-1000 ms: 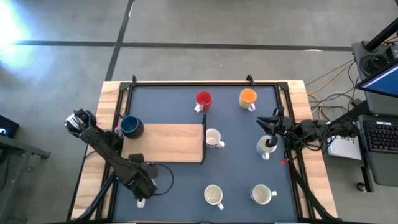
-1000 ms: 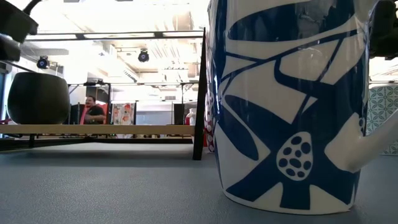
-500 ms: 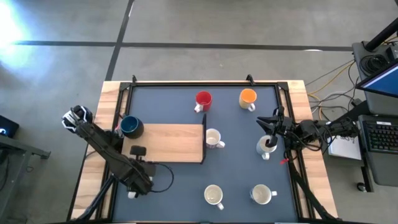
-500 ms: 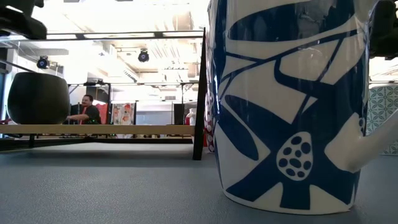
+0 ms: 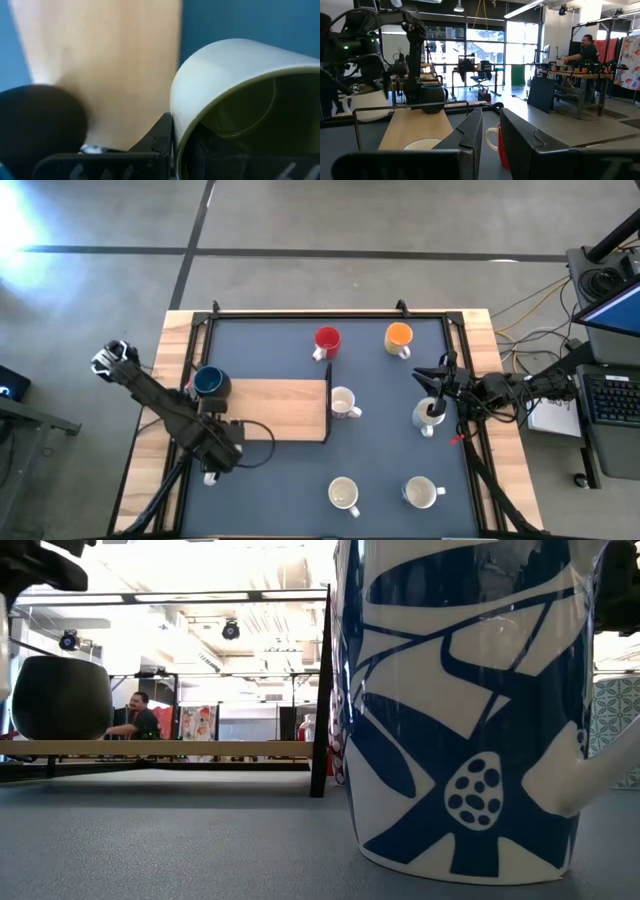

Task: Place coffee mugs
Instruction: Put the green mug on the shelf

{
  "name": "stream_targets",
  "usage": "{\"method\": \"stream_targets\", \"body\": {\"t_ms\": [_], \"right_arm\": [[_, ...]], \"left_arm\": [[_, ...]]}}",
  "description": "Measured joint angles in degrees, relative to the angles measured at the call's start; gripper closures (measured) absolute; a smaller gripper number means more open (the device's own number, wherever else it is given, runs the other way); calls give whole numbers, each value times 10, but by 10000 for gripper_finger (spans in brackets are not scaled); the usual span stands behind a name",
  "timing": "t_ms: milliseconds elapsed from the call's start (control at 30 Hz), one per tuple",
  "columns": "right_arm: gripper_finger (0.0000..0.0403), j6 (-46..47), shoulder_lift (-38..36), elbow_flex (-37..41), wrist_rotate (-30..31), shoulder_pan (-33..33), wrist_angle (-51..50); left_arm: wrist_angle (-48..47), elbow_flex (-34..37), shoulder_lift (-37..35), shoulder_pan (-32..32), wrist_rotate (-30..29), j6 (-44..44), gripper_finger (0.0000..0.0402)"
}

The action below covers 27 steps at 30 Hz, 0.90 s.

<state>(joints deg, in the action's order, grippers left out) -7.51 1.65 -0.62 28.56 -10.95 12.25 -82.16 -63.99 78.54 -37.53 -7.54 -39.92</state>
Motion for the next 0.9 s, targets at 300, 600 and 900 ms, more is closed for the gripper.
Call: {"method": "stream_targets", "body": {"t_ms": [300, 600, 900], "right_arm": [[344, 0, 0, 0, 0, 0, 0], [344, 0, 0, 0, 0, 0, 0], [344, 0, 0, 0, 0, 0, 0]], "left_arm": [[-32, 13, -23, 39, -15, 0, 391], [-27, 87, -77, 71, -25, -8, 390], [-21, 140, -134, 73, -29, -22, 390]]}}
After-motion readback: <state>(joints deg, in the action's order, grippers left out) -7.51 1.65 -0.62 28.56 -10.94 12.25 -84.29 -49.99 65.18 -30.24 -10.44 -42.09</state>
